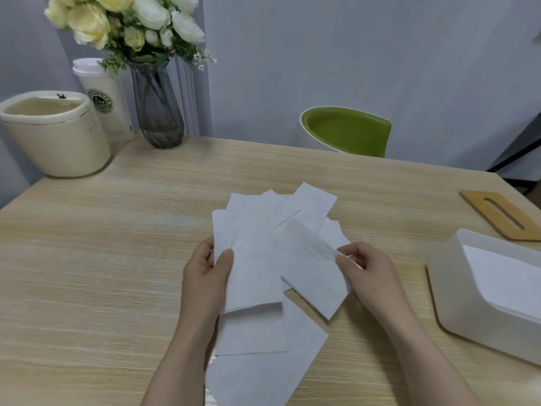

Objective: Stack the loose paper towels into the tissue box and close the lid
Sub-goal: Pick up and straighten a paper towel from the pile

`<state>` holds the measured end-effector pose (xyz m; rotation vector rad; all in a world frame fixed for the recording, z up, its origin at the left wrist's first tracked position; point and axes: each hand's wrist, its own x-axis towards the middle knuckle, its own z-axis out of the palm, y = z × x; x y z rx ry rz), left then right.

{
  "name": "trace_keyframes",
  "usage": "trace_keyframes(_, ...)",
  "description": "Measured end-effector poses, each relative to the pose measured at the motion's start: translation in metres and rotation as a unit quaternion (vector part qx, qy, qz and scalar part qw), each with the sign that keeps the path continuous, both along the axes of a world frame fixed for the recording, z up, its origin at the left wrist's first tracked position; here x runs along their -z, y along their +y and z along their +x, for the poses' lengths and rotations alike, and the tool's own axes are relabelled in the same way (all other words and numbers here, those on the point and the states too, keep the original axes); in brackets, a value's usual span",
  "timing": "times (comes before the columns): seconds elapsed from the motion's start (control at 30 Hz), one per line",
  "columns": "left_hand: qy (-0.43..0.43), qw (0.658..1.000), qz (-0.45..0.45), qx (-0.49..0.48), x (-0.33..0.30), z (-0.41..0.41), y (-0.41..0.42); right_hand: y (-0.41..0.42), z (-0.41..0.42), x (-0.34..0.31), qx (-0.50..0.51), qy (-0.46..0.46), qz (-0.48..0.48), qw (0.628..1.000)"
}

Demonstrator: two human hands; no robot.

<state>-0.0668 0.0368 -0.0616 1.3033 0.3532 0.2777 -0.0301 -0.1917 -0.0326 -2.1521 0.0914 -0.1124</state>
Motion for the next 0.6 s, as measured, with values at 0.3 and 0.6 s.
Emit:
trace_keyframes(0.3, 0.019, 0.991, -0.071, 0.113, 0.001, 0.0, -0.004, -0.013, -0.017, -0.002, -0.041, 0.12, -0.056, 0.99)
trace_keyframes(0.6, 0.031, 0.992, -0.059, 0.108, 0.002, 0.003, -0.004, -0.022, -0.013, -0.01, -0.001, 0.085, 0.116, 0.99)
